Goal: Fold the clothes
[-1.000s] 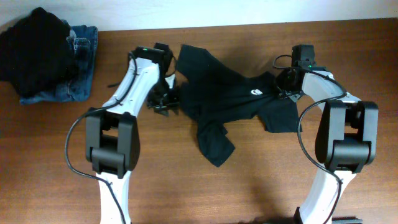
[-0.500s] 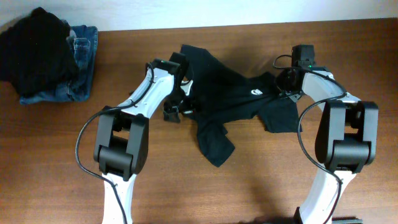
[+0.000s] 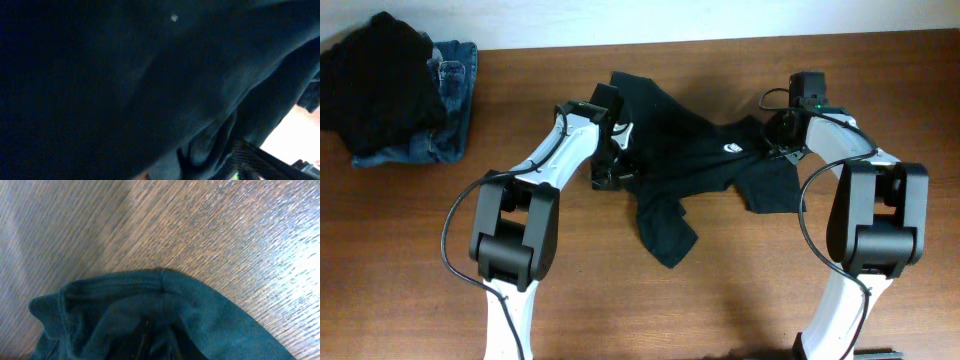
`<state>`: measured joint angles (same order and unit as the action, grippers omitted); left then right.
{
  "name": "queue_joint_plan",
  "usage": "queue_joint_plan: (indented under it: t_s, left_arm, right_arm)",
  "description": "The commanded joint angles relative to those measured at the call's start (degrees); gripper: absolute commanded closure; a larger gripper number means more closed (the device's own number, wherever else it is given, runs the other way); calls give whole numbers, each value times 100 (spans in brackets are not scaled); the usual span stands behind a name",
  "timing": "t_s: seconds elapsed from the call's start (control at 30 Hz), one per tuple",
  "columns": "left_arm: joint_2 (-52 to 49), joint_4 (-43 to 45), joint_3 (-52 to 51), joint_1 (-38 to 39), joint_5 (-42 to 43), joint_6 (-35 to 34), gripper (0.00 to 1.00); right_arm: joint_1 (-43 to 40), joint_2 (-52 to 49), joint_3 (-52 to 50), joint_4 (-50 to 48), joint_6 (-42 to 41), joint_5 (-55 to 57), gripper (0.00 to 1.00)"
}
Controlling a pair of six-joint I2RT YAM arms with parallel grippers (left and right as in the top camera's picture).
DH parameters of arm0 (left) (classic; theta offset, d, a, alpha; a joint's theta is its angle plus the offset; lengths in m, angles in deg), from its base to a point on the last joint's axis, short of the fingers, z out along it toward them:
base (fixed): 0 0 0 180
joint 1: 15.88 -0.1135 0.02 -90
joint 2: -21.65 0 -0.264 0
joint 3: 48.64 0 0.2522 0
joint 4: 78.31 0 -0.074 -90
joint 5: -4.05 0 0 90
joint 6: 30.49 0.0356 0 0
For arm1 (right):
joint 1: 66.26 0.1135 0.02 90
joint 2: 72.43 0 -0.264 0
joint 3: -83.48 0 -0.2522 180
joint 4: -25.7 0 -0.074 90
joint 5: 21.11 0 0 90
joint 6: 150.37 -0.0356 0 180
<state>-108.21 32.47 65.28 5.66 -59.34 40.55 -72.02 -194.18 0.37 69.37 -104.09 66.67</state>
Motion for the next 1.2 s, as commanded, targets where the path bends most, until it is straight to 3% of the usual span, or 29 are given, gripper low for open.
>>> queue_joint_plan:
  t_s: [0.0, 0.23, 0.37, 0.87, 1.07, 1.13, 1.17]
  left_arm:
    - [-76, 33, -125, 13, 175, 35, 21]
    - [-76, -299, -162, 22, 170, 63, 73]
    - [-76, -612, -162, 22, 166, 361, 83]
    - [-74, -2286, -149, 0, -264, 1532, 85]
    - [-74, -2581, -149, 0, -555, 1558, 86]
    - [-74, -2601, -149, 15, -404, 1561, 83]
    - [-74, -2618, -149, 28, -243, 1565, 81]
  right_arm:
    - [-24, -76, -72, 118, -28, 240, 82]
    - [-26, -76, -72, 114, -28, 243, 82]
    - [-26, -76, -72, 114, -28, 243, 82]
    - [-26, -76, -72, 96, -26, 243, 82]
    - [-26, -76, -72, 96, -26, 243, 81]
    - [-26, -76, -72, 105, -28, 240, 72]
    - [-26, -76, -72, 118, -28, 243, 62]
